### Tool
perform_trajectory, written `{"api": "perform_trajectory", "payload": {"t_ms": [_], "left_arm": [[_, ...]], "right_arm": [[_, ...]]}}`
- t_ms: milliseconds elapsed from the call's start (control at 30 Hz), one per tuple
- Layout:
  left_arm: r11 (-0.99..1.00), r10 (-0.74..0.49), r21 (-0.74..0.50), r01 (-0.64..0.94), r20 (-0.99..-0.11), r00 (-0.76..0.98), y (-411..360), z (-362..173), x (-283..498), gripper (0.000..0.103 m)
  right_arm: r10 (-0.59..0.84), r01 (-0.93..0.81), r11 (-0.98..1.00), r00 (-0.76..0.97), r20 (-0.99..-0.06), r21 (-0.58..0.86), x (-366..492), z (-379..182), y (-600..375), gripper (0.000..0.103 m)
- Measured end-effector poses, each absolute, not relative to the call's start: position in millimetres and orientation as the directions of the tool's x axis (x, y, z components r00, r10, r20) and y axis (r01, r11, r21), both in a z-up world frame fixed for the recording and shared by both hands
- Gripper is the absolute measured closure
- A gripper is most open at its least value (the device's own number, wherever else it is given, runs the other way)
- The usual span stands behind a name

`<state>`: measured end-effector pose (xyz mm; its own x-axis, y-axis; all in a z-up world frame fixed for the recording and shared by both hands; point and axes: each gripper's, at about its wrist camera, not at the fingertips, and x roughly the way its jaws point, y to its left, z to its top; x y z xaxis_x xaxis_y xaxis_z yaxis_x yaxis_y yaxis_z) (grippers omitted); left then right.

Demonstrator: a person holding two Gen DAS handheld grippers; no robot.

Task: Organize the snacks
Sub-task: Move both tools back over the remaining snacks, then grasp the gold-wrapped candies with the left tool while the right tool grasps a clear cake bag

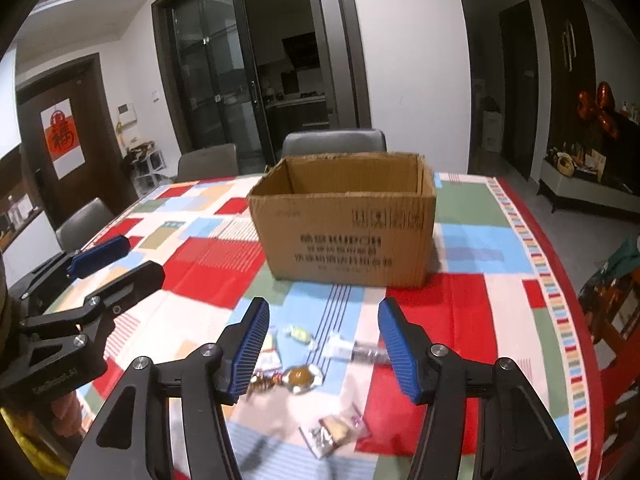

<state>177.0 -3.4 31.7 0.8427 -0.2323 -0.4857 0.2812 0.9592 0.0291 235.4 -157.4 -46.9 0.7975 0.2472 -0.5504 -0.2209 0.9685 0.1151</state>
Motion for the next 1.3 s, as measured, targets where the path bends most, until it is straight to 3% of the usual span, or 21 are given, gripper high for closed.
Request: {"api": "perform_trajectory", "payload": {"t_ms": [67,500,900,1300], "left_arm": [[0.959,-0.233,0.027,0.283,-0.494,0.838,-0.9,25.2,171.4,0.039],[0.952,-0.233,0.014,0.304,-0.613,0.755,0.9,-24.2,160.0,0.037],[0.943,-0.237,-0.011,0.333,-0.725,0.646,-5.2,-71.9,177.4,0.037],[0.935,-0.254,-0.05,0.35,-0.785,0.565,-13.3,-108.1,212.3,0.037]], "right_arm": [[0.25,-0.223,0.968,0.792,-0.557,0.118,230.8,-53.2,-156.3,0.036],[0.255,-0.274,0.959,0.701,-0.666,0.078,217.5,-101.9,-144.9,0.03],[0.257,-0.268,0.956,0.561,-0.787,0.121,231.7,-152.4,-147.3,0.03],[0.2,-0.247,0.966,0.519,-0.831,0.079,240.7,-178.8,-149.4,0.03]]}}
